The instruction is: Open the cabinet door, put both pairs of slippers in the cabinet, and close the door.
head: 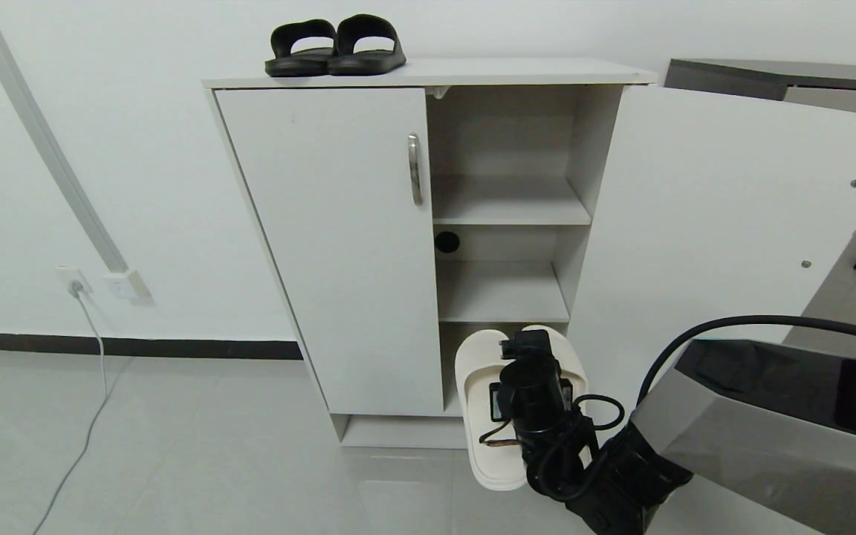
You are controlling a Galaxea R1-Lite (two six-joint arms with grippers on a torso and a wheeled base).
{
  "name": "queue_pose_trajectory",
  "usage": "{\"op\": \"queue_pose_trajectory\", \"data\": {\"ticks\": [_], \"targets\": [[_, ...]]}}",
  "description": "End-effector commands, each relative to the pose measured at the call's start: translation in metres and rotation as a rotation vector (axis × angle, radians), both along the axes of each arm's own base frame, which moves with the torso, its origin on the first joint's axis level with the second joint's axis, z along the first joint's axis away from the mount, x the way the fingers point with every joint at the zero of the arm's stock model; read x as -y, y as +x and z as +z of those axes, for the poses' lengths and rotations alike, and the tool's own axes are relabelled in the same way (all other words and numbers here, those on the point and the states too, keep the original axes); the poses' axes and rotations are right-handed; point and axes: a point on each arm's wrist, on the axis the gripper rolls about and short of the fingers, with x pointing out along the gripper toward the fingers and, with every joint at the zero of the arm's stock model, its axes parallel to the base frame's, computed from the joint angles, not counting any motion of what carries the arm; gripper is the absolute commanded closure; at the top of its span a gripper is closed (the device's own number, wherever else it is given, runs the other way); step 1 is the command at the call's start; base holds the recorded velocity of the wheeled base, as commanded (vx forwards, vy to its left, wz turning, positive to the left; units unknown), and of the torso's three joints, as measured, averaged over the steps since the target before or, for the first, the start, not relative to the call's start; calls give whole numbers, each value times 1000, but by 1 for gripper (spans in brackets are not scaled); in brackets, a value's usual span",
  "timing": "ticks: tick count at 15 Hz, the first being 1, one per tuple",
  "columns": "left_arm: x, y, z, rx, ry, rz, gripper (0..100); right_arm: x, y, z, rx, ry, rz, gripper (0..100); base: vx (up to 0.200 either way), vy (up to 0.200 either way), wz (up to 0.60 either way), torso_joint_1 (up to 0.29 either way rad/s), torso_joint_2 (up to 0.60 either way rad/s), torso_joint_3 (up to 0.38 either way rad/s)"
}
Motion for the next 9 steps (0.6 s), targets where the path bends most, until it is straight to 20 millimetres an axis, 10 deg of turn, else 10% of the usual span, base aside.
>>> {"op": "queue_pose_trajectory", "data": {"ticks": [1,9], "targets": [[0,0,0,-2,0,0,100,0,0,-3,-5,-5,0,100,0,0,0,0,0,0],[0,0,0,-2,0,-1,100,-4,-1,-3,16,19,5,100,0,0,0,0,0,0]]}}
